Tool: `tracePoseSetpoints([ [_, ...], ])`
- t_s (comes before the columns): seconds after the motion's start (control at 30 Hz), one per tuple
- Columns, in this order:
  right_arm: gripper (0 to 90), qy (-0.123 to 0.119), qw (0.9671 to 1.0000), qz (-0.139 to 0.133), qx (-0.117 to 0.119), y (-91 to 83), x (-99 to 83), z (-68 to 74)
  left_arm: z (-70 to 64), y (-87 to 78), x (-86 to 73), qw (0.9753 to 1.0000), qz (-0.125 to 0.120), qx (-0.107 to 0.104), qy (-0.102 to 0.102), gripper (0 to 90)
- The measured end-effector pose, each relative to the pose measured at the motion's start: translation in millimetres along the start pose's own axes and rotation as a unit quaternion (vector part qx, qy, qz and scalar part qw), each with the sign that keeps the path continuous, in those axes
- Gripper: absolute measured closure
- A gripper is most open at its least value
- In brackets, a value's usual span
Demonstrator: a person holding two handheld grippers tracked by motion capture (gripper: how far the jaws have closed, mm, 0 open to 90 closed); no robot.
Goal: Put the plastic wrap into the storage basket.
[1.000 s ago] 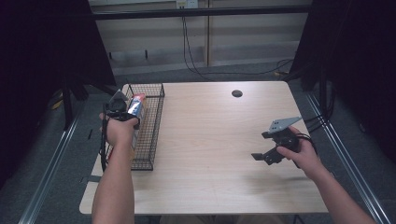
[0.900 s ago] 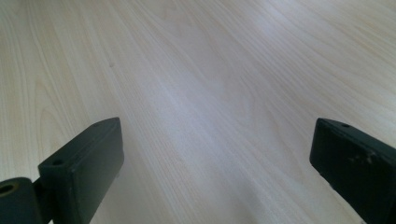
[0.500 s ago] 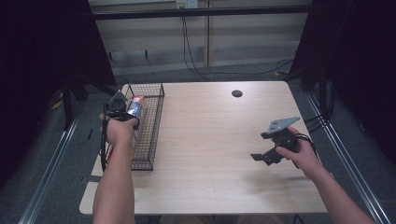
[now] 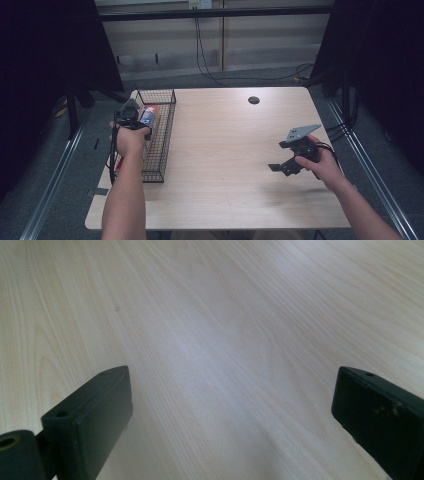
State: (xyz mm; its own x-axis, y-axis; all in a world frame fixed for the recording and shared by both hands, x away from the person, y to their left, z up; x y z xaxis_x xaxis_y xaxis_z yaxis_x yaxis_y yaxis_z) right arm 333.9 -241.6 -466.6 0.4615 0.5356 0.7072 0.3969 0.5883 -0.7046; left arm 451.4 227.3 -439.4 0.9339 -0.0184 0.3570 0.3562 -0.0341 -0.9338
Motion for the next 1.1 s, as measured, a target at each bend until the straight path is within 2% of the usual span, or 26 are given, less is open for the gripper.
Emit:
tracePoseSetpoints([
  [0.03, 2.6, 0.001, 1.0, 0.001, 0.0, 0.5, 0.1, 0.0, 0.9, -1.0, 0.4, 0.9999, -0.006, -0.005, 0.006, 39.9],
  [0.1, 2.7, 0.001, 1.0, 0.001, 0.002, 1.5, 0.4, 0.2, 0.9, -5.4, 2.3, 0.9996, -0.026, -0.007, 0.002, 39.0],
  [0.27, 2.6, 0.001, 1.0, 0.002, 0.006, 3.8, 0.6, 0.7, 0.6, -16.4, 3.1, 0.9993, -0.034, -0.015, 0.002, 32.3],
  [0.47, 2.7, 0.0, 1.0, 0.004, 0.004, 3.1, 0.7, 1.0, -5.7, -33.9, 3.5, 0.9978, -0.056, -0.031, 0.012, 26.9],
  [0.6, 2.6, -0.005, 1.0, 0.005, 0.004, 3.9, 2.0, 2.6, -10.0, -43.4, 2.6, 0.9972, -0.062, -0.039, 0.016, 23.5],
  [0.87, 2.6, -0.016, 0.9998, 0.01, 0.001, 9.0, 5.8, 6.2, -27.2, -52.4, -3.1, 0.9939, -0.076, -0.068, 0.042, 19.1],
  [1.1, 2.7, -0.017, 0.9998, 0.01, 0.002, 7.5, 6.7, 9.6, -39.8, -62.2, -7.5, 0.9904, -0.089, -0.091, 0.056, 18.3],
])
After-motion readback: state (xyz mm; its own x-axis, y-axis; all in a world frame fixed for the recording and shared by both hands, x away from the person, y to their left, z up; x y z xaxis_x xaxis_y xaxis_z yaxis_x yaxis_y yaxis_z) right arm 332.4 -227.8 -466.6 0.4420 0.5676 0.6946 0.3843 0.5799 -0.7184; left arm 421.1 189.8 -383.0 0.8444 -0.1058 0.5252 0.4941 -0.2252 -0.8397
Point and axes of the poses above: each handheld gripper's, and its own axes: y roughly forward along the jaws, x roughly out of its top, z roughly to its left, the point moved 4 cm from there along y, roughly forward along the jaws
